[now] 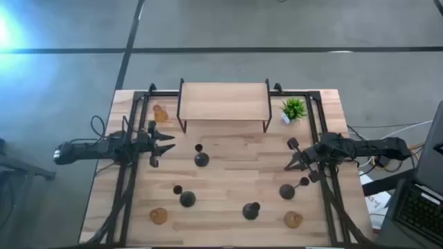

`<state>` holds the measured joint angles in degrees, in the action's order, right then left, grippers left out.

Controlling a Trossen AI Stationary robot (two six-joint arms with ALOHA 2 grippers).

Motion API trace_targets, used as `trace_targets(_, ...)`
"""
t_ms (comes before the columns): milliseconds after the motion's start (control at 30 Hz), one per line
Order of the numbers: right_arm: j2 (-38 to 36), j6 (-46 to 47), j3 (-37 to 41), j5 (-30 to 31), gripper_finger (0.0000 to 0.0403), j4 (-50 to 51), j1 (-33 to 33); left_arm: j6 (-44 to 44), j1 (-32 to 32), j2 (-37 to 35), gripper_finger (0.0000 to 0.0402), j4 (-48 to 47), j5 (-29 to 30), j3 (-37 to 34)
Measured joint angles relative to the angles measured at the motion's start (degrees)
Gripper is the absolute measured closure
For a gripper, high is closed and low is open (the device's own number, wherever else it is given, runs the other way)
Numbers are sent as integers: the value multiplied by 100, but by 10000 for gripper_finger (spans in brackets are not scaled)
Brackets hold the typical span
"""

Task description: Pick & Place candle stick holders

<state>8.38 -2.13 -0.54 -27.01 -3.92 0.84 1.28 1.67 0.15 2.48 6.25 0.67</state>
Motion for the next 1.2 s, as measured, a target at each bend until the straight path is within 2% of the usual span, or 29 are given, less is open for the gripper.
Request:
trace_targets(400, 1, 0, 0, 25, 394, 0, 0, 0, 0, 1, 252, 1, 1, 0)
trace_targets(467, 0, 7, 0, 394, 394, 7, 0, 0, -2, 1, 252, 0, 0, 0)
trace_targets(633, 2, 0, 0, 1898, 394, 33, -4, 2, -2, -1, 252, 2, -1, 0)
trace_targets(733, 2, 0, 0, 2387, 394, 37, -4, 0, -2, 0, 252, 1, 0, 0)
trace_targets(1200, 2, 30, 0, 2570, 394, 4, 0, 0, -1, 0, 252, 0, 0, 0)
